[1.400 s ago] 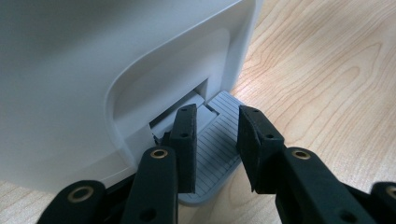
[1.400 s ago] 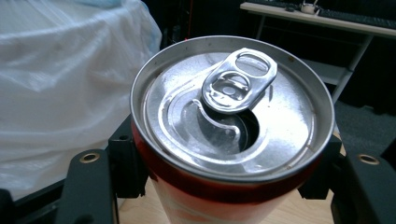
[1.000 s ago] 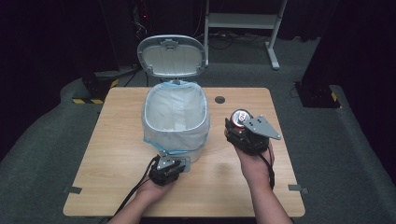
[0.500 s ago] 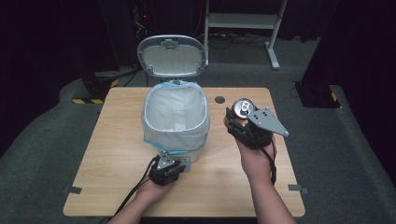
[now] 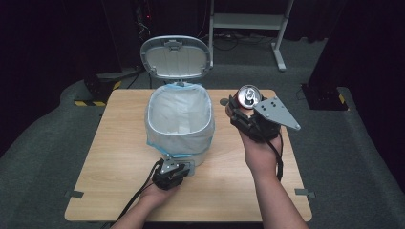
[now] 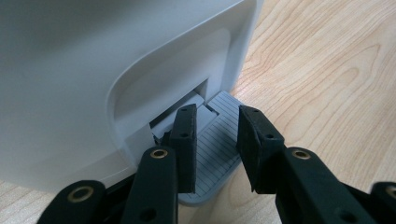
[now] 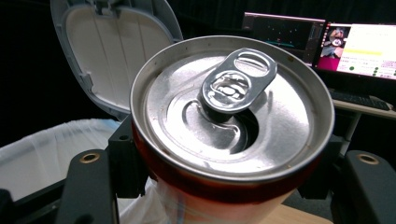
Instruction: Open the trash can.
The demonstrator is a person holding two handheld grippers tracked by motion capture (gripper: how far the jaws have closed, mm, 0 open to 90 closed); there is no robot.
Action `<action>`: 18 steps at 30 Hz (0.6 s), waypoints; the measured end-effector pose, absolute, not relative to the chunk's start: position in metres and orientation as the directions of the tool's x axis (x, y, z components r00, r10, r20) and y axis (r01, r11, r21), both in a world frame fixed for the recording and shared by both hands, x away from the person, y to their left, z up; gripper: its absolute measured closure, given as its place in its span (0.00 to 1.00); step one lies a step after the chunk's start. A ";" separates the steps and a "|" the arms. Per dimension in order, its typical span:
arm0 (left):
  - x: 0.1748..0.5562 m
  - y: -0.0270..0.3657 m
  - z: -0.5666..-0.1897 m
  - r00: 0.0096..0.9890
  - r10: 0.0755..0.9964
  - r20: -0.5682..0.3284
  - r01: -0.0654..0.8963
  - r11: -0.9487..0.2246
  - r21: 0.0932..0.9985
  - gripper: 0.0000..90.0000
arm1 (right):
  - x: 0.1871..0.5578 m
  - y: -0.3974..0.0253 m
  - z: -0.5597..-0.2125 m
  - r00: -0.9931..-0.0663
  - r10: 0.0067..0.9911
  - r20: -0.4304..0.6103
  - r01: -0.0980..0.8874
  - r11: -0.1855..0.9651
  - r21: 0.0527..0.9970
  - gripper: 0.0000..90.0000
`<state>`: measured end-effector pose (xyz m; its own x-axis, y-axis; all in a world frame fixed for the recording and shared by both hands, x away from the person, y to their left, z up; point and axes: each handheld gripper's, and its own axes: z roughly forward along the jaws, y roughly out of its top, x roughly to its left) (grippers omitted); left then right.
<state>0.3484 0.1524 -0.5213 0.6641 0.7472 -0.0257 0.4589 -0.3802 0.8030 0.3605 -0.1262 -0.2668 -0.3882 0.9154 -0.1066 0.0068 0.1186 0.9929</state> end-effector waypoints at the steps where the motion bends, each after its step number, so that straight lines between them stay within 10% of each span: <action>1: 0.348 0.152 -0.521 0.664 0.747 -0.025 0.458 -0.380 0.803 0.75 | 0.361 -0.125 -0.265 -0.390 0.915 -0.106 0.004 0.117 0.993 0.38; 18: 0.348 0.152 -0.521 0.664 0.747 -0.026 0.461 -0.382 0.801 0.76 | 0.373 -0.098 -0.250 -0.440 0.893 -0.099 -0.010 0.105 0.994 0.38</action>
